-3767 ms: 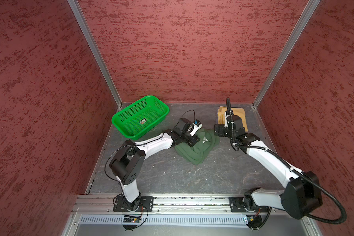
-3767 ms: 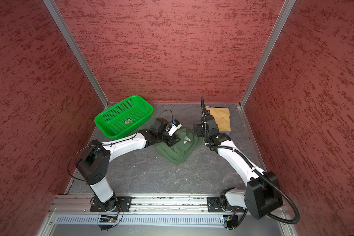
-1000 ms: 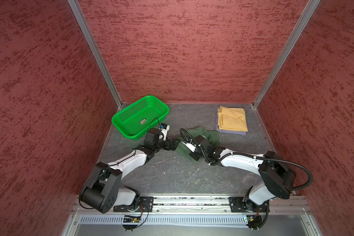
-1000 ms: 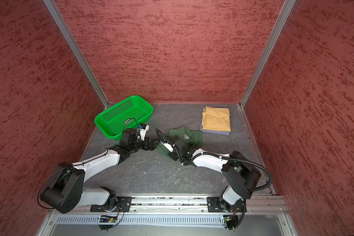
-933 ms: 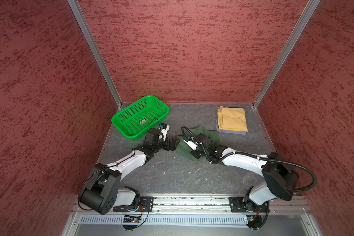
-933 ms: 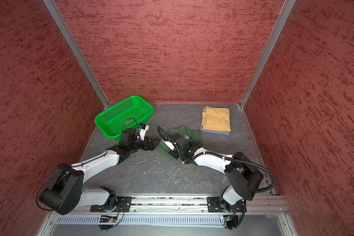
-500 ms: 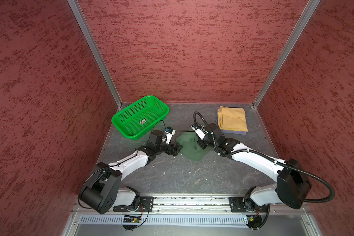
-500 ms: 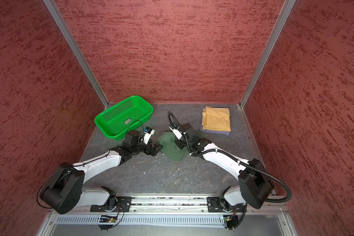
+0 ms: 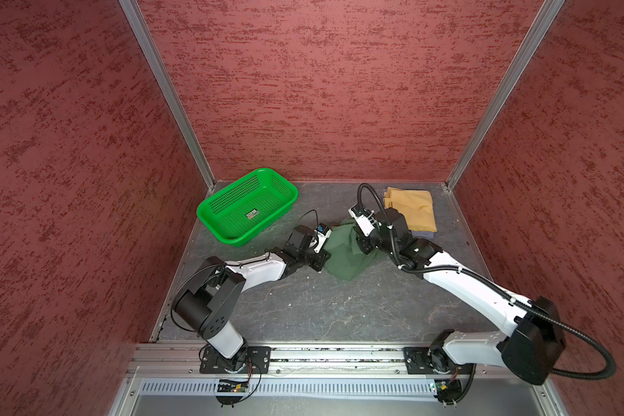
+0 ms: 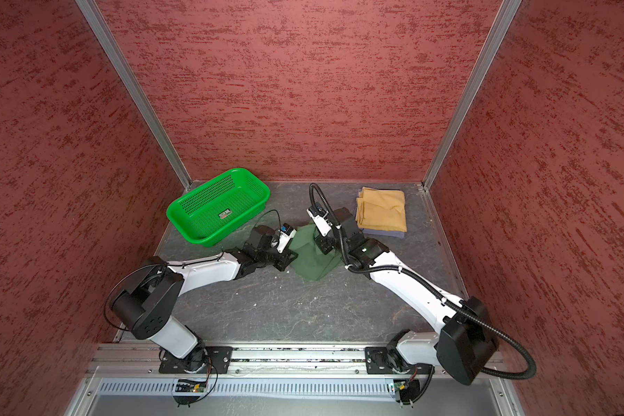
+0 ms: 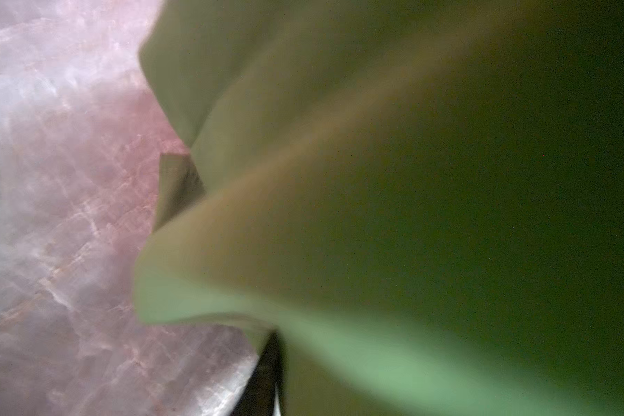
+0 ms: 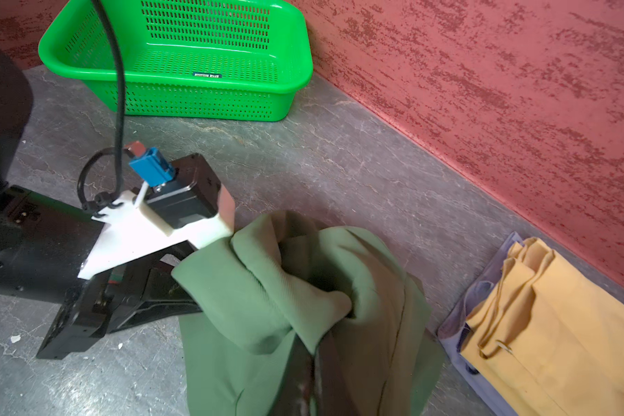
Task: Fold and stack skirts
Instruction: Flatten out the skirt at the center of the table.
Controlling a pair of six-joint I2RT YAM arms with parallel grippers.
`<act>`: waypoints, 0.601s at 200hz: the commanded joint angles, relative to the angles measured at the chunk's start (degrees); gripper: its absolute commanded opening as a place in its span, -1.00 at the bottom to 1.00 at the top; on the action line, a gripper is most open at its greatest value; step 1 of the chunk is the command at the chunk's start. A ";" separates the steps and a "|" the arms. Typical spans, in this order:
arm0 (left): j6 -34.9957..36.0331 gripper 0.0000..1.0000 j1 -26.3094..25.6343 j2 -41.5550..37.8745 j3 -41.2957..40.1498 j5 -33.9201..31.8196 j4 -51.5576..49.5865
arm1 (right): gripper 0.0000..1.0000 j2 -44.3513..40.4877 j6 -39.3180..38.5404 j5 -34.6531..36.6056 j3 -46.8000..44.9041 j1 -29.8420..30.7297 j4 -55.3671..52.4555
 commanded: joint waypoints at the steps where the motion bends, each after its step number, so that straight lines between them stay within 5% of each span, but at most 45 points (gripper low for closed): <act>1: -0.18 -0.74 -0.30 -3.96 -0.36 -3.29 0.29 | -1.00 -3.01 -0.63 0.63 1.82 -0.52 -0.79; 27: -0.02 -1.00 -0.39 -11.01 -2.26 -7.35 -1.28 | -1.00 -5.18 -1.17 2.16 1.79 -0.61 -2.29; 120: 8.26 -1.00 -1.36 -33.93 3.54 -14.08 -26.73 | -1.00 -12.98 2.02 5.76 2.41 -0.61 -8.83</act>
